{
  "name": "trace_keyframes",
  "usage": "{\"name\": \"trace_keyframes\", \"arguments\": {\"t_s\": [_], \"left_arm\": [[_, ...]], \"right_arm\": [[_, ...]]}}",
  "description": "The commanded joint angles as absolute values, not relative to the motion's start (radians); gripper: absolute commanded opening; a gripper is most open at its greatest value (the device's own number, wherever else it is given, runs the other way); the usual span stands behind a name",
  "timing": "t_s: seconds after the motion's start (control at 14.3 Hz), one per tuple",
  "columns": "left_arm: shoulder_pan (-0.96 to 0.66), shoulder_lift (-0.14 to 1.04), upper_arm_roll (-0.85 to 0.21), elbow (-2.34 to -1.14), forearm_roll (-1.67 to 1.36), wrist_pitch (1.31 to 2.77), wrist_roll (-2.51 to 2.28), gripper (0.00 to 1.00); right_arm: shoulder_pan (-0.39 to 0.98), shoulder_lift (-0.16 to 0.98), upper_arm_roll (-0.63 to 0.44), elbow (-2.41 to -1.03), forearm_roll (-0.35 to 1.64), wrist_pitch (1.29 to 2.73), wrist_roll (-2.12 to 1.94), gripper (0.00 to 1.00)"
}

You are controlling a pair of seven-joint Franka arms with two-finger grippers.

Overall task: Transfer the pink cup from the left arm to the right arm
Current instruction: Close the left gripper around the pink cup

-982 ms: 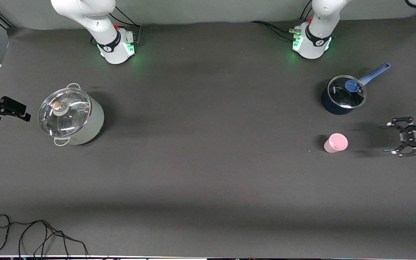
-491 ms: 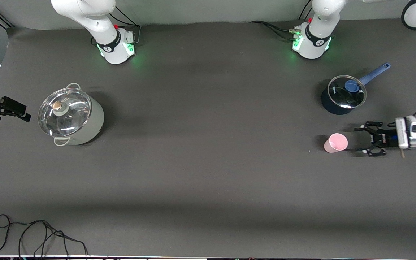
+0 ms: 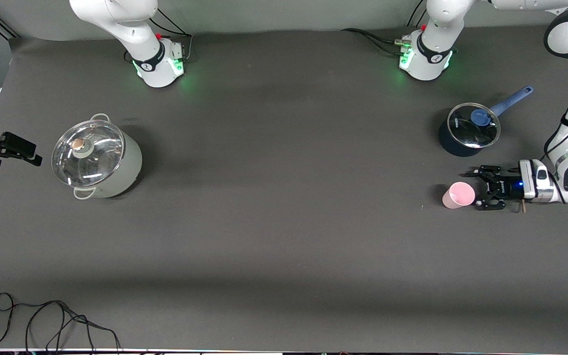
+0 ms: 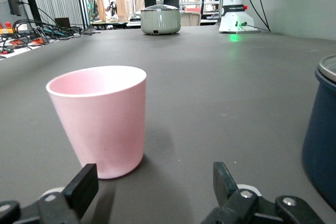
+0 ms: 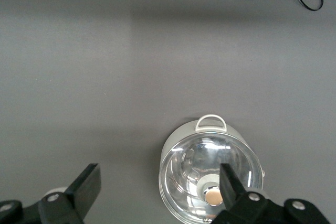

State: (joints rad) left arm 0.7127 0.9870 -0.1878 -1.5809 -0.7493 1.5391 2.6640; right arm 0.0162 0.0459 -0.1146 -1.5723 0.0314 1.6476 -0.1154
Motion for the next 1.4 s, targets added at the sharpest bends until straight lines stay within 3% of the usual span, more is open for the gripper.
{"name": "trace_keyframes", "arguments": {"t_s": [0.0,1.33], "left_arm": [[0.712,0.976,-0.193,-1.577,-0.765,1.528,2.691,0.98],[0.624,1.039,-0.195,-1.577,-0.966,1.536,2.735,0.99]], "right_arm": [[0.017,0.048,-0.118,-1.569,0.029,1.657,-0.140,1.00],[0.017,0.048,-0.118,-1.572,0.029,1.657,-0.141,1.00]]}}
